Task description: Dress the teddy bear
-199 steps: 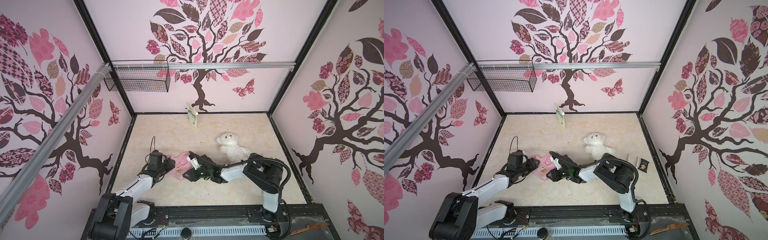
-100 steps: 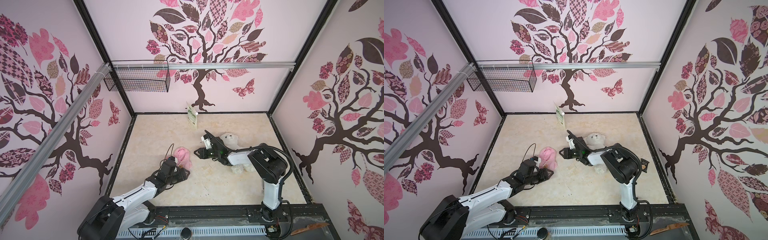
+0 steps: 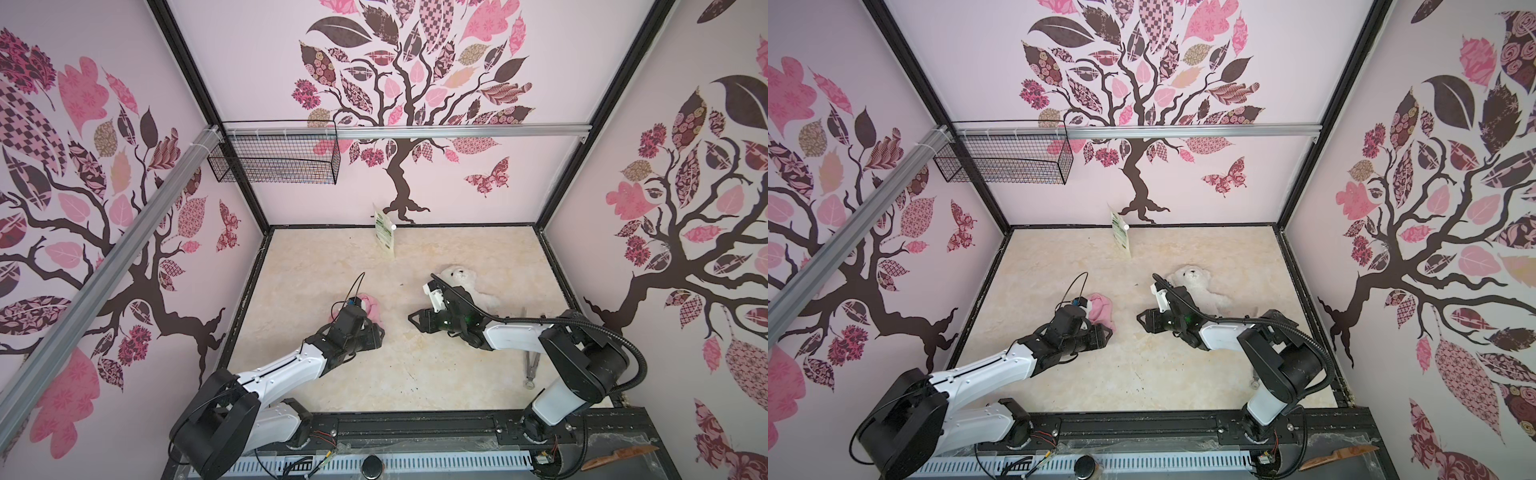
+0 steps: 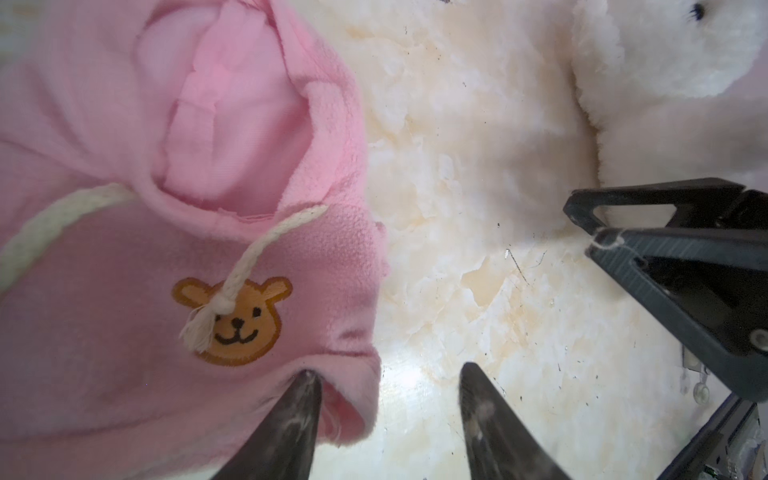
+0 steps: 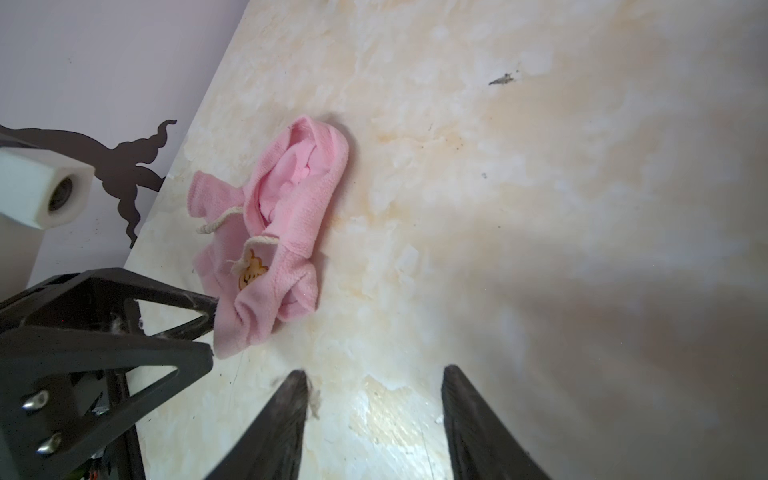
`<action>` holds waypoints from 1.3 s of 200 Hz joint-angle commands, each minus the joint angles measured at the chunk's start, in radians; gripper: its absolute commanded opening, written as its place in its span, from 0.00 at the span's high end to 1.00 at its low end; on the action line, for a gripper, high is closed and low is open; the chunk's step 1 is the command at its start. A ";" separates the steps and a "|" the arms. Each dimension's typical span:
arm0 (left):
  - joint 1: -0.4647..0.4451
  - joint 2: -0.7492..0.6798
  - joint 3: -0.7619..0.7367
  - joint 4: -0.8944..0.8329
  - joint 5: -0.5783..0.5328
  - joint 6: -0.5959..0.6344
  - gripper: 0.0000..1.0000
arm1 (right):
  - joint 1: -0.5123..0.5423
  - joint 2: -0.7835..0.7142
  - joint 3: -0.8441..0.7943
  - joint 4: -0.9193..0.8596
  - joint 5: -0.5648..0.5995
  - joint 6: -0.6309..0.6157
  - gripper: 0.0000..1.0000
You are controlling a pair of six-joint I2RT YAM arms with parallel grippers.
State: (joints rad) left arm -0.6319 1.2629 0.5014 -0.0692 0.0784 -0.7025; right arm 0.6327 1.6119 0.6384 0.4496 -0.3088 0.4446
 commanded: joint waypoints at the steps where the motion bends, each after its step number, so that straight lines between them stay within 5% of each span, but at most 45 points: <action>1: -0.006 0.084 0.057 0.109 0.067 0.005 0.44 | 0.000 -0.055 -0.014 -0.024 0.050 -0.027 0.43; 81: -0.143 0.373 0.301 0.277 0.180 -0.028 0.44 | -0.007 -0.294 -0.140 -0.066 0.373 -0.029 0.31; 127: -0.137 0.165 0.235 0.041 -0.076 0.174 0.43 | -0.003 -0.414 -0.186 -0.045 0.303 -0.065 0.33; 177: -0.122 0.084 0.184 -0.122 -0.275 0.270 0.42 | 0.124 -0.247 -0.099 -0.008 0.274 -0.096 0.37; 218: -0.016 -0.017 0.082 -0.072 -0.190 0.191 0.41 | 0.173 -0.040 -0.013 0.027 0.226 -0.101 0.43; 260: -0.009 -0.091 0.046 -0.074 -0.184 0.200 0.38 | 0.175 0.123 0.070 0.035 0.225 -0.116 0.45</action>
State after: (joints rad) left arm -0.6411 1.2133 0.5850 -0.1524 -0.1207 -0.5003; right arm 0.8047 1.6661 0.6525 0.4683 -0.0772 0.3519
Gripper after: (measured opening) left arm 0.617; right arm 0.566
